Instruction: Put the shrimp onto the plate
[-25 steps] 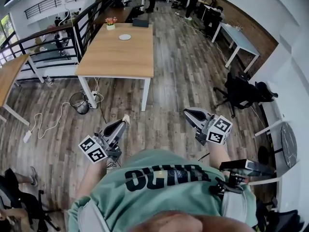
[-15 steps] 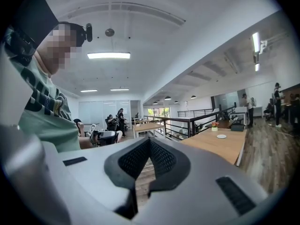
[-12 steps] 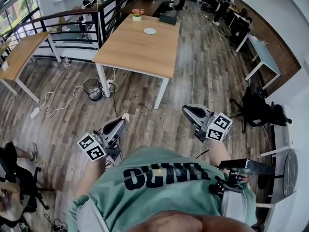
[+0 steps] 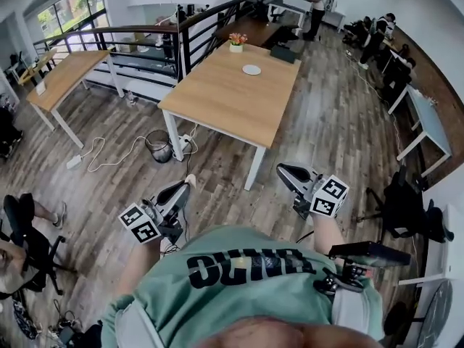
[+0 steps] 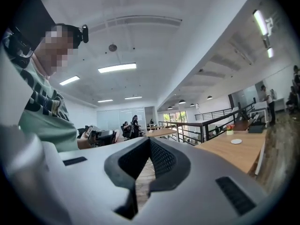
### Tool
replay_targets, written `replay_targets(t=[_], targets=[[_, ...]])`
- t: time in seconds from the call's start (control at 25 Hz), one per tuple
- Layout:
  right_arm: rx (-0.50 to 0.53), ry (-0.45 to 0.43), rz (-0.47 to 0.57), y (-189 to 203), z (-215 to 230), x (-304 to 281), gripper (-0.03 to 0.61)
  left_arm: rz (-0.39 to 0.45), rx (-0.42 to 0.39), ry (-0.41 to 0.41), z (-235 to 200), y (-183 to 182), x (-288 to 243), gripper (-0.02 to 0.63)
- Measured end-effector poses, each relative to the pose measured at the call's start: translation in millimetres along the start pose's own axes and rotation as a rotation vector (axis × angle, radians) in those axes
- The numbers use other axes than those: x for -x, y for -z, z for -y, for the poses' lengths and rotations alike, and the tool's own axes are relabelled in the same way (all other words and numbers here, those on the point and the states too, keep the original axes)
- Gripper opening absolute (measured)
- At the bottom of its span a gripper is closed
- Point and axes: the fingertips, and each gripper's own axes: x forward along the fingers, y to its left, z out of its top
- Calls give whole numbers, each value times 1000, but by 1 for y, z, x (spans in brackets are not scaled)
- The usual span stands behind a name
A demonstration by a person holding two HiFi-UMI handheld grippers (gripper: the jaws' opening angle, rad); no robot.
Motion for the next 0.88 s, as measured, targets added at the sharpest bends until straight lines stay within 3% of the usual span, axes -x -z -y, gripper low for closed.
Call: replay_targets(t=[0.44, 0.64, 0.88], targets=[[-88, -6, 85, 23, 97, 78, 8, -85, -26, -38, 19, 38, -109, 31], [-134, 74, 102, 43, 120, 113, 8, -168, -32, 22, 22, 50, -152, 31], [-167, 183, 87, 57, 137, 129, 8, -202, 17, 93, 4, 56, -179, 31]])
